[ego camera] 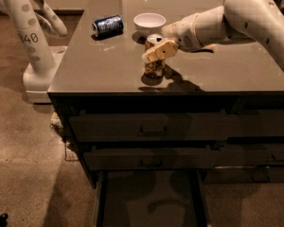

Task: Place orange can into bottom drawer

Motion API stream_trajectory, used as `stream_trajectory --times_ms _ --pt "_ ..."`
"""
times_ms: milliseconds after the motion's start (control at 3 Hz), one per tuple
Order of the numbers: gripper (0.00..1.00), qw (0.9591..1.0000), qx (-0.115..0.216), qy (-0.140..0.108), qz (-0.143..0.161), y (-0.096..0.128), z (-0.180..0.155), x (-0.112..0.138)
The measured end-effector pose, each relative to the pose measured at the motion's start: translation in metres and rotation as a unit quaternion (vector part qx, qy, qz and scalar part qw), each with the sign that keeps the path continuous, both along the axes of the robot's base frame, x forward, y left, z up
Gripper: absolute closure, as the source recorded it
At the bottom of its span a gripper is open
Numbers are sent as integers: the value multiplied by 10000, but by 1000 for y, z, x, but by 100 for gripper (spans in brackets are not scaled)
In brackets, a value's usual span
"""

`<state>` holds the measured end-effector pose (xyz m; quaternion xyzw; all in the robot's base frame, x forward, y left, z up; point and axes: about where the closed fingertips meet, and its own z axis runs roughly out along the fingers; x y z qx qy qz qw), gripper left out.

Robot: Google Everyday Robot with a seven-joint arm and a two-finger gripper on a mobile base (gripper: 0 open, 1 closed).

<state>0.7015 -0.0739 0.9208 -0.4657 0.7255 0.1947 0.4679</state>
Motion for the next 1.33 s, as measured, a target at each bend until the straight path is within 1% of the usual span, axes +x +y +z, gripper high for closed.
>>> stream_trajectory --times_ms 333,667,1000,1333 --pt "42 9999 80 14 92 11 0 0" --pt "66 9997 69 -95 192 19 9 -11" --pt "89 9991 9 -304 286 16 28 -36" --pt "100 9991 -149 -325 245 -6 48 -81"
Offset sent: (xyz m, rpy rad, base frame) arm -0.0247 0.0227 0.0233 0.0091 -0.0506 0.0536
